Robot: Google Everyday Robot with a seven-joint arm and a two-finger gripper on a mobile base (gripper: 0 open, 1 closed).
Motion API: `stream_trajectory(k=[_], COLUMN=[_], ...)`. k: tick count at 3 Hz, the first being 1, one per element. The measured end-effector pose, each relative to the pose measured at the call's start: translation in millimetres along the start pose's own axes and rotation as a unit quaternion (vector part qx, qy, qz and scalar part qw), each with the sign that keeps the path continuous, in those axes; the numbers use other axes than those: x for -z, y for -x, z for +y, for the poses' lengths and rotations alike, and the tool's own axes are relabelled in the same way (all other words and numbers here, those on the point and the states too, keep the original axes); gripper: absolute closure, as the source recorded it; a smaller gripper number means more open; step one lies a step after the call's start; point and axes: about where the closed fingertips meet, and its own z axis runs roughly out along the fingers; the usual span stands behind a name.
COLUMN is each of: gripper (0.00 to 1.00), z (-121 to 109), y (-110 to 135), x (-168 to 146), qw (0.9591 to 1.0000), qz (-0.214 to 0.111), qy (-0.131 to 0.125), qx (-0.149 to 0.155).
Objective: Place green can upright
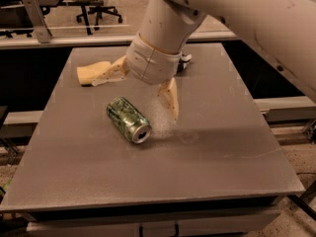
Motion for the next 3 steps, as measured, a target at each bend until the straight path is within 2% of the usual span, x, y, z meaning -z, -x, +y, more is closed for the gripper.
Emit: stream_trajectory(k=[1, 2, 3], gripper=[0.00, 0.00, 0.00], z=[-3.1, -3.1, -4.3], y=[-1.3, -1.3, -4.0], x=[-7.7, -7.7, -8.1], qw=[0.9989, 0.9989, 0.9961], qz=[0.012, 0.012, 0.010], qy=[0.002, 0.002, 0.031], qx=[0.046, 0.046, 0.082])
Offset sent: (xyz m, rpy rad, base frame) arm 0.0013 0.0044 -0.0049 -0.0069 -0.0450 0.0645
